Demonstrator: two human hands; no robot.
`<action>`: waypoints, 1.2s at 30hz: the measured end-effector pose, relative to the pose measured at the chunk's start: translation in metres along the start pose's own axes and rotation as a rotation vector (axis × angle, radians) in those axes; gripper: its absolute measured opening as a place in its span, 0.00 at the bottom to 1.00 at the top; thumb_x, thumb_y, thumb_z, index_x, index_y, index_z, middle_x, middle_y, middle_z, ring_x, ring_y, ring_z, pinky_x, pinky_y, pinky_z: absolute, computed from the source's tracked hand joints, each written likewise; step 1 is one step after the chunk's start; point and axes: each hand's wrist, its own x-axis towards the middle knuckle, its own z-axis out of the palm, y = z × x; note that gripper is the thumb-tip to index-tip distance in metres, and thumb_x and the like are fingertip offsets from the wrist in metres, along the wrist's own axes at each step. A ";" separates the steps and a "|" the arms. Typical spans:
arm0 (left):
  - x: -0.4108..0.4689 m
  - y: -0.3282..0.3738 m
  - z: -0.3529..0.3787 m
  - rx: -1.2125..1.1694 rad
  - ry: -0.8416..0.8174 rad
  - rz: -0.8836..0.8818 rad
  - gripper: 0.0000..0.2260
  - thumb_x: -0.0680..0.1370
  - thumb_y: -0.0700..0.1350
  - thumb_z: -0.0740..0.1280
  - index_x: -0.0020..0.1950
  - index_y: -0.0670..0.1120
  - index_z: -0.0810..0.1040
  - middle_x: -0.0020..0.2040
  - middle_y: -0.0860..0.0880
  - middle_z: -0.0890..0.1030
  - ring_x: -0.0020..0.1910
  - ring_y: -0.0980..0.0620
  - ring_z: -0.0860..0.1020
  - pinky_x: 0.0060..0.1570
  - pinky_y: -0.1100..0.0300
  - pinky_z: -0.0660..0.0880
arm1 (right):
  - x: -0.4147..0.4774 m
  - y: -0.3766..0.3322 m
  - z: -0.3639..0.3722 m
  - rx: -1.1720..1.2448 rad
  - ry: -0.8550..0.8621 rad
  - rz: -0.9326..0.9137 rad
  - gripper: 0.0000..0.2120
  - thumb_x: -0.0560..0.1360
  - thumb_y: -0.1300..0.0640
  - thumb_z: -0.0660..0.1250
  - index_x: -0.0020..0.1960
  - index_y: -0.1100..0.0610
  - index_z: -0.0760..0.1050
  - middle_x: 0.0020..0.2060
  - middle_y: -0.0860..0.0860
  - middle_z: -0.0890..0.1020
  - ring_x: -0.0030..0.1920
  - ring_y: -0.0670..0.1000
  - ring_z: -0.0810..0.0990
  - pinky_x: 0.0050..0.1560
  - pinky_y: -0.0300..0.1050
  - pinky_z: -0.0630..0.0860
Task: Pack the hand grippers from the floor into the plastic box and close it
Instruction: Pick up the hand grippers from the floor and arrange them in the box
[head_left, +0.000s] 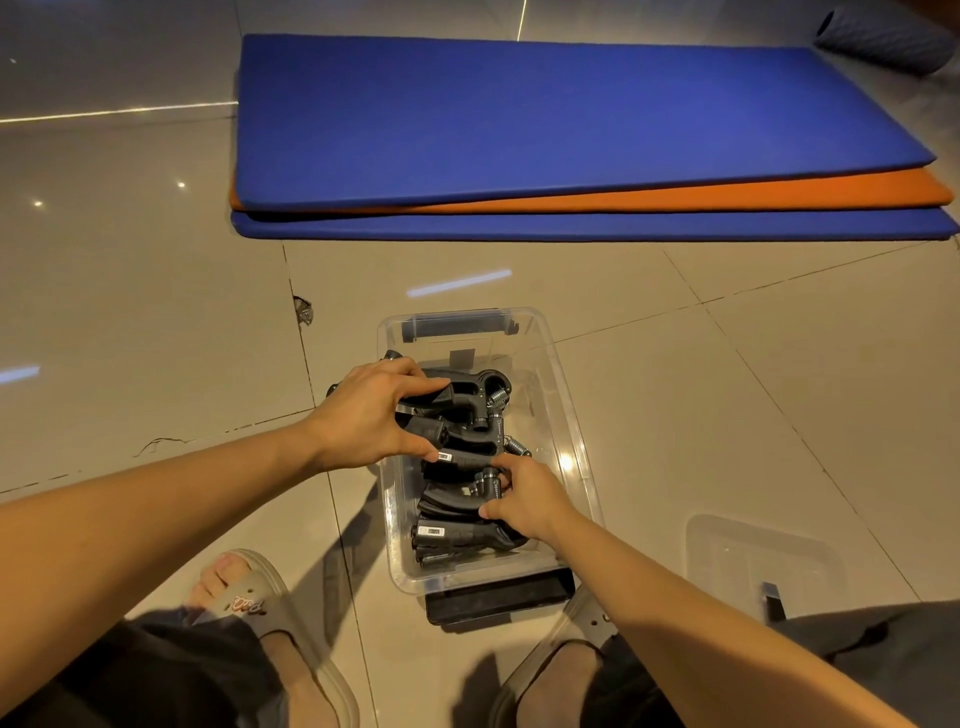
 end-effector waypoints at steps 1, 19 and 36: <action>0.000 0.000 0.000 0.000 -0.001 0.000 0.39 0.66 0.62 0.78 0.75 0.56 0.71 0.57 0.58 0.74 0.57 0.56 0.72 0.58 0.52 0.74 | 0.001 0.001 0.000 0.002 -0.004 0.003 0.38 0.67 0.54 0.81 0.74 0.50 0.71 0.54 0.49 0.81 0.53 0.51 0.80 0.54 0.42 0.75; -0.001 -0.002 0.002 0.045 -0.008 0.001 0.39 0.66 0.63 0.78 0.75 0.57 0.71 0.57 0.58 0.73 0.57 0.57 0.71 0.60 0.54 0.70 | 0.004 0.005 0.001 -0.007 -0.067 -0.015 0.39 0.68 0.53 0.81 0.75 0.46 0.69 0.66 0.50 0.79 0.63 0.51 0.79 0.65 0.45 0.74; 0.007 0.067 -0.017 0.183 0.056 0.366 0.34 0.73 0.60 0.72 0.78 0.60 0.65 0.67 0.57 0.71 0.71 0.56 0.65 0.79 0.47 0.45 | -0.029 -0.070 -0.110 0.882 0.140 -0.091 0.13 0.83 0.50 0.63 0.56 0.56 0.83 0.47 0.55 0.87 0.47 0.53 0.86 0.44 0.45 0.82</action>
